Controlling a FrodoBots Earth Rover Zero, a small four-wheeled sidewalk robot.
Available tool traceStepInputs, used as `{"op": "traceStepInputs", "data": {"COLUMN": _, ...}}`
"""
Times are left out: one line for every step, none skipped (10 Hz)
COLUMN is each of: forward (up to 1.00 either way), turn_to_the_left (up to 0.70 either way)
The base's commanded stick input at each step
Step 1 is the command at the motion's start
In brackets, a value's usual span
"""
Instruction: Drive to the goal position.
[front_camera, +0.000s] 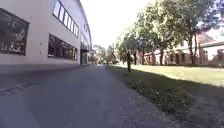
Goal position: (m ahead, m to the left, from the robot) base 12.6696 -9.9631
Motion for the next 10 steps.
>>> {"op": "traceStepInputs", "data": {"forward": 0.45, "turn_to_the_left": 0.00}}
{"op": "traceStepInputs", "data": {"forward": 0.45, "turn_to_the_left": 0.00}}
{"op": "traceStepInputs", "data": {"forward": 0.45, "turn_to_the_left": 0.00}}
{"op": "traceStepInputs", "data": {"forward": 0.45, "turn_to_the_left": 0.00}}
{"op": "traceStepInputs", "data": {"forward": 0.45, "turn_to_the_left": 0.00}}
{"op": "traceStepInputs", "data": {"forward": 0.45, "turn_to_the_left": 0.00}}
{"op": "traceStepInputs", "data": {"forward": 0.45, "turn_to_the_left": 0.00}}
{"op": "traceStepInputs", "data": {"forward": 0.45, "turn_to_the_left": 0.00}}
{"op": "traceStepInputs", "data": {"forward": 0.45, "turn_to_the_left": 0.00}}
{"op": "traceStepInputs", "data": {"forward": 0.45, "turn_to_the_left": 0.00}}
